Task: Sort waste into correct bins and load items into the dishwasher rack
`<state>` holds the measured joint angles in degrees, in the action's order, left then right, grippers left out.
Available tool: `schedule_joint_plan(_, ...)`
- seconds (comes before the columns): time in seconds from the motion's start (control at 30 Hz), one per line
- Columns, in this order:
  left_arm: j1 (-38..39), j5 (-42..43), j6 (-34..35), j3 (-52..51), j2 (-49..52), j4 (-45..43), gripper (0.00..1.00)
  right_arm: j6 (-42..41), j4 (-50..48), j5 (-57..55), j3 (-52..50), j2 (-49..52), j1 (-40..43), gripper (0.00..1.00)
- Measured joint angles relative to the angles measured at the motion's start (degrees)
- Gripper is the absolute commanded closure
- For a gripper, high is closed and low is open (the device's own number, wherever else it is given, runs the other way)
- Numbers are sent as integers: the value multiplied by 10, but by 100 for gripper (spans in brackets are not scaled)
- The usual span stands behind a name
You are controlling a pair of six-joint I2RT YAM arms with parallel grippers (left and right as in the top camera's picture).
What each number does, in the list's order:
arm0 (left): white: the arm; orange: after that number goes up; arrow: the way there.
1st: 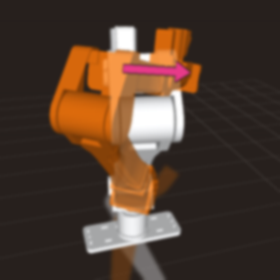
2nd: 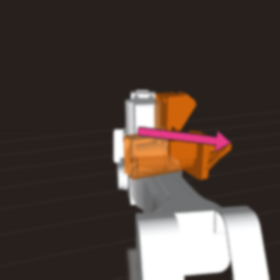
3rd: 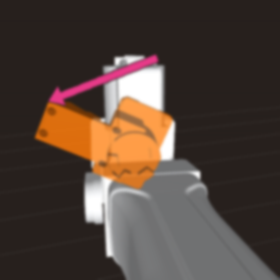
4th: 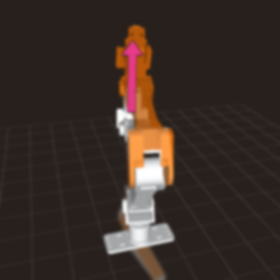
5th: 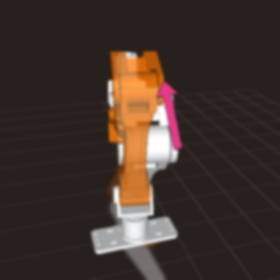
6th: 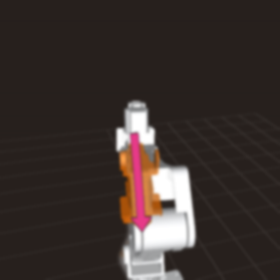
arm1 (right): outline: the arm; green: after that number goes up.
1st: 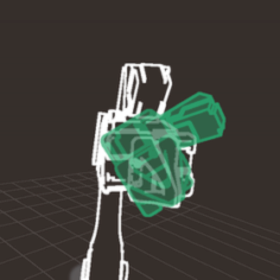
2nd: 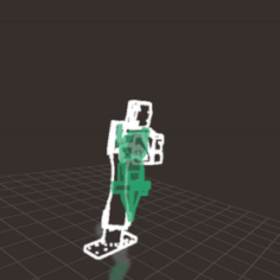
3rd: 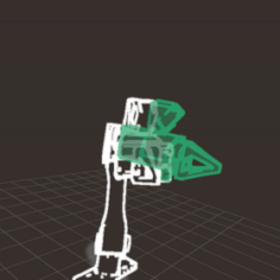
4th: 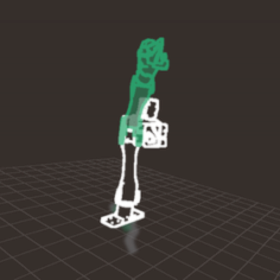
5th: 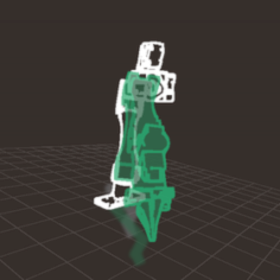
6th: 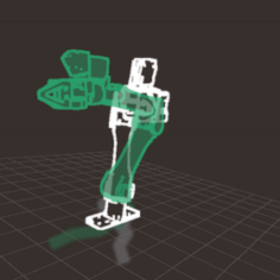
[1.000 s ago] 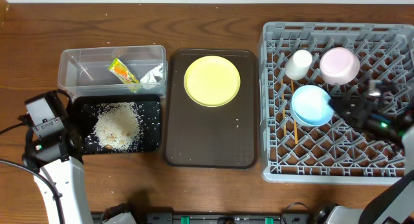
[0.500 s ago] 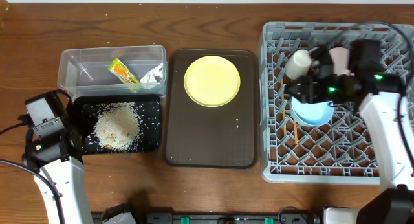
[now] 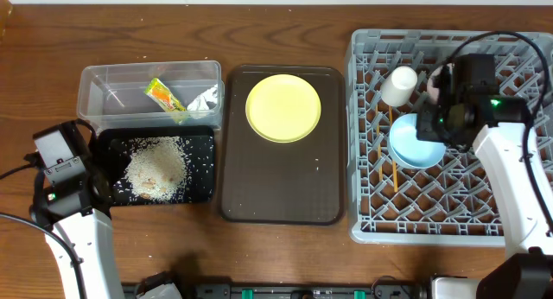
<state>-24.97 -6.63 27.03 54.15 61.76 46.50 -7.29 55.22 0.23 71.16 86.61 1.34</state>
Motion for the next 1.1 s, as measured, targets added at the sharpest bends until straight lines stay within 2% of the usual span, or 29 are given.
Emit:
schedule_joint_plan(0.33,0,0,0,0,0,0,11,-12,11,-37,-11,0,30,61)
schedule_joint_plan(0.47,0,0,0,0,0,0,10,-16,-7,-39,-46,0,30,74)
schedule_joint_plan(0.6,0,0,0,0,0,0,11,-17,-14,-38,-64,0,30,99)
schedule_joint_plan(0.9,0,0,0,0,0,0,11,-52,-42,-24,-60,-14,31,99)
schedule_joint_plan(1.1,0,0,0,0,0,0,11,-68,23,-80,-15,-14,49,99)
